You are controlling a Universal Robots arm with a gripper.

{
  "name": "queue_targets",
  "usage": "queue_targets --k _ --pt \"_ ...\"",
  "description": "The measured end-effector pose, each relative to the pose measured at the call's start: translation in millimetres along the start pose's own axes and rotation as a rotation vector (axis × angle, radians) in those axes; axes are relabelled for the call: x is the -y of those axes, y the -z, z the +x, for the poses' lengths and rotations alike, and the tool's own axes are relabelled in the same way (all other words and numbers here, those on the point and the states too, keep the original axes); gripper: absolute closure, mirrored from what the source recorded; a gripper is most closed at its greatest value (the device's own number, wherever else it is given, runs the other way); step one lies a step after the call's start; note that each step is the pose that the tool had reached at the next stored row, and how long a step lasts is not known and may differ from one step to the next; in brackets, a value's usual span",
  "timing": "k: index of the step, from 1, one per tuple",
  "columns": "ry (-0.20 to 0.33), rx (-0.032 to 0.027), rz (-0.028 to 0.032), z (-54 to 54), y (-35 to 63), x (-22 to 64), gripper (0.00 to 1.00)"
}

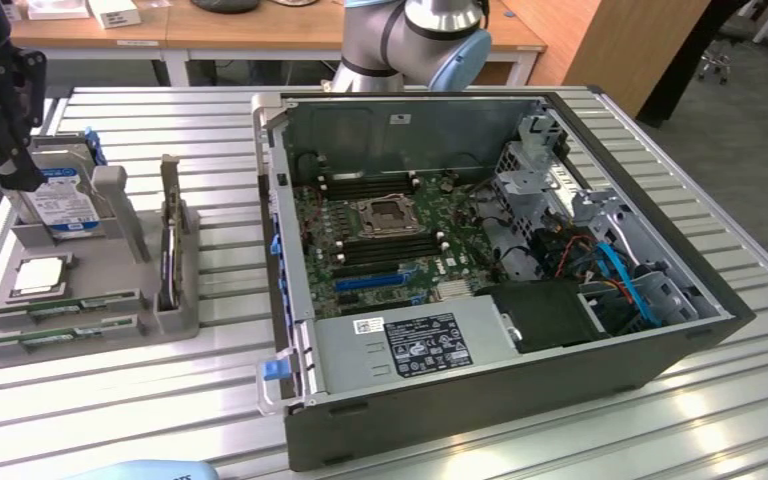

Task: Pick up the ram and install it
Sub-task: 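Pick up the ram and move it above insertion slot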

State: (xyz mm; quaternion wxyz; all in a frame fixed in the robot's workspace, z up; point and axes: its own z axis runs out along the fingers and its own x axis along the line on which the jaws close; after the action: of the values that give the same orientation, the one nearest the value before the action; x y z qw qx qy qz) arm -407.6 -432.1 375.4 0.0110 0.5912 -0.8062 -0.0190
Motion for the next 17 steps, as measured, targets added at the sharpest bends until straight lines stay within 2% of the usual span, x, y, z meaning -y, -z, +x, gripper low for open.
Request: queue_targets --k 8,17 --pt "0.087 -0.0038 -0.0004 0.0 -0.1 0.4 0.90" --pt "0.123 -0.0054 -0.0006 -0.3 -0.2 1.1 0.90"
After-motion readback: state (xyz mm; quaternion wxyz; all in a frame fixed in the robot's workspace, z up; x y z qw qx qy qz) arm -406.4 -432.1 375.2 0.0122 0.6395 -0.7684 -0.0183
